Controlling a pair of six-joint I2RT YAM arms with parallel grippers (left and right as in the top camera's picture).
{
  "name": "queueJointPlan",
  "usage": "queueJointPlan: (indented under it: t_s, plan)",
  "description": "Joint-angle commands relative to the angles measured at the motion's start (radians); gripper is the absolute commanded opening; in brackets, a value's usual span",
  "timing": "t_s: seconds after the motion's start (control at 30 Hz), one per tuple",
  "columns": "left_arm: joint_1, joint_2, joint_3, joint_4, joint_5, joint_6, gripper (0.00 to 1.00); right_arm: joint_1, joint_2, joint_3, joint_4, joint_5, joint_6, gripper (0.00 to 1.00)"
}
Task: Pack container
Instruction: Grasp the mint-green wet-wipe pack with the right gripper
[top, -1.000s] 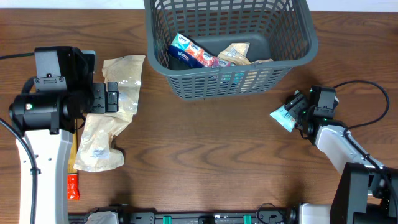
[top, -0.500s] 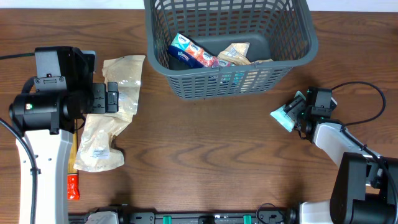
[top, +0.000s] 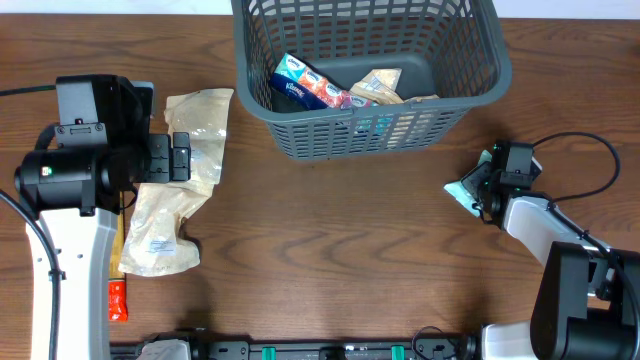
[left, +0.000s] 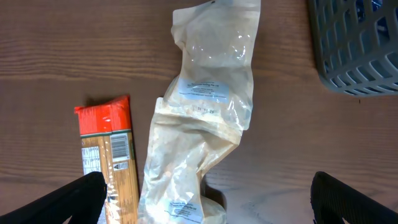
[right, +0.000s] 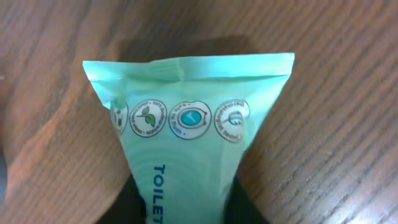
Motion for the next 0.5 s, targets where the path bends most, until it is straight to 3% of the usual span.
queueJointPlan:
  t_s: [0.0, 0.27, 0.47]
  plan:
    - [-0.001, 0.003, 0.007, -0.003, -0.001, 0.013, 0.99, 0.008, 0.013, -0.006, -0.009, -0.003, 0.002, 0.01]
    - [-0.001, 0.003, 0.007, -0.003, -0.001, 0.013, 0.98, -0.003, -0.136, 0.019, -0.027, -0.003, -0.057, 0.01]
    - [-0.001, 0.003, 0.007, -0.003, -0.001, 0.013, 0.99, -0.037, -0.384, 0.137, -0.205, 0.164, -0.091, 0.01]
